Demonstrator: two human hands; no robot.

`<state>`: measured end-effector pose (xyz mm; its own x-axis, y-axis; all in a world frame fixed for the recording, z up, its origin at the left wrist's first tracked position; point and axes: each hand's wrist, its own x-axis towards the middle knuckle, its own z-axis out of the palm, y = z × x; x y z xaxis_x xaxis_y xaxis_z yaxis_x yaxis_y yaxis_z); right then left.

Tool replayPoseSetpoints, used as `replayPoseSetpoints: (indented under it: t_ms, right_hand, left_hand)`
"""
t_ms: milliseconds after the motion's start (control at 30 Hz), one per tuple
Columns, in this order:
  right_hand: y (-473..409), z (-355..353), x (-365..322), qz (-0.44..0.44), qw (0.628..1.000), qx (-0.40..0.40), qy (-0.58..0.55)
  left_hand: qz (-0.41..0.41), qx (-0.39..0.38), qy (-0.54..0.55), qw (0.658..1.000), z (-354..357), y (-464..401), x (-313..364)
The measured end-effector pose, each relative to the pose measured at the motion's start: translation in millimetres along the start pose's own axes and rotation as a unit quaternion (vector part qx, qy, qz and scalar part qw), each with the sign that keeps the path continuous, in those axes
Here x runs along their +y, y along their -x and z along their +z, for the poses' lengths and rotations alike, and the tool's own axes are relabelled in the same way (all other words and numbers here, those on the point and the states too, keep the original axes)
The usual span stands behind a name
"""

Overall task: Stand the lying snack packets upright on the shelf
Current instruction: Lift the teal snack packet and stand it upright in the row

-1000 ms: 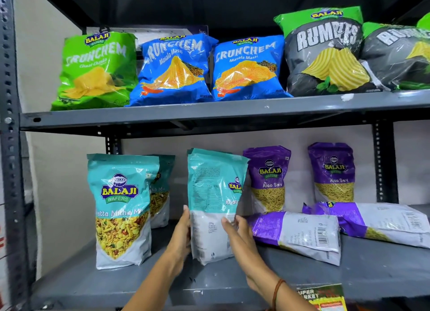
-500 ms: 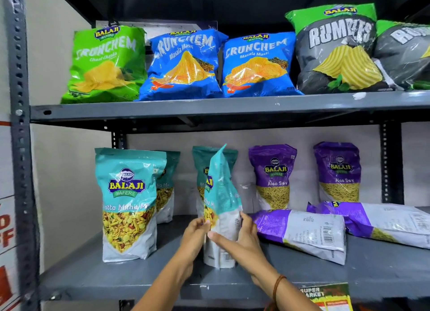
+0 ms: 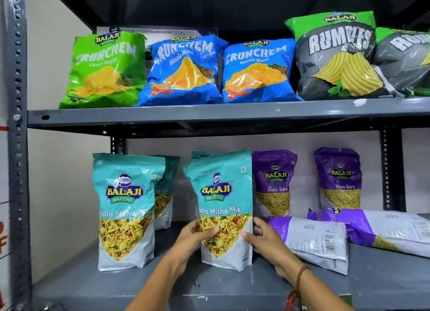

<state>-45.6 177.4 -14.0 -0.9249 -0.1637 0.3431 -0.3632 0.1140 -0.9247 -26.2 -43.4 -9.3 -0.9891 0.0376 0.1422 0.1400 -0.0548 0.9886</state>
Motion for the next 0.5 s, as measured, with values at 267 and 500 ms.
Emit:
replayPoseSetpoints:
  t_ms: [267,500]
  right_hand:
    - [-21.0,15.3,-0.2,0.017,0.999,-0.046,-0.003]
    - [-0.7,11.6,-18.2,0.01,0.997,0.019,0.075]
  left_hand:
    - [0.049,0.086,0.039,0.994,-8.8,-0.3,-4.8]
    - [0.088,0.182,-0.052,0.978,9.0,19.7,8.6]
